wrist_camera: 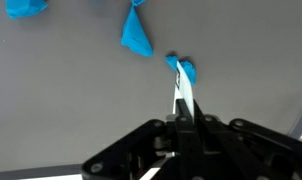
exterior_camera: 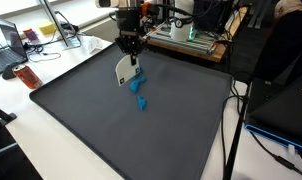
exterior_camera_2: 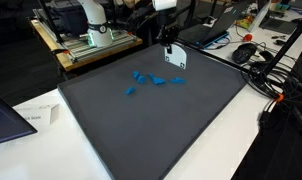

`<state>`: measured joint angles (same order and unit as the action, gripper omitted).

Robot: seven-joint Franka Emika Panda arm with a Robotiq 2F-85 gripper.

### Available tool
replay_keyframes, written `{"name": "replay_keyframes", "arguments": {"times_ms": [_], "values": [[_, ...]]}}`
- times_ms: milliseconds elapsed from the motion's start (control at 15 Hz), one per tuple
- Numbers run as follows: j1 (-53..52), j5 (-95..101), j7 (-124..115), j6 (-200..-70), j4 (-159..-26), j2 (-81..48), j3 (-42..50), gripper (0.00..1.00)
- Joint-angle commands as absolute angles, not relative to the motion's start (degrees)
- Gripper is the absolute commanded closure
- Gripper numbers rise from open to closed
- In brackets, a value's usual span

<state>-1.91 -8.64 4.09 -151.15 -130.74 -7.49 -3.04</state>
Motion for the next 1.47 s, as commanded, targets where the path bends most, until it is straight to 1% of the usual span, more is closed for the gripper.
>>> {"name": "replay_keyframes", "arguments": {"times_ms": [0, 333, 667, 1067, 1400], "values": [[-0.36, -15.53, 8.91, -150.34, -132.53, -6.45, -4.14, 0.99], [0.02, -16.33, 10.99, -150.48, -135.90, -5.14, -3.33, 0.99], [0.32, -13.95, 10.10, -144.50, -135.93, -3.40, -2.55, 0.99], [1.02, -16.40, 14.23, -136.97, -135.30, -2.02, -1.32, 0.99], [2.87, -19.83, 19.53, -134.55, -134.57, -2.60, 0.34, 0.99]]}}
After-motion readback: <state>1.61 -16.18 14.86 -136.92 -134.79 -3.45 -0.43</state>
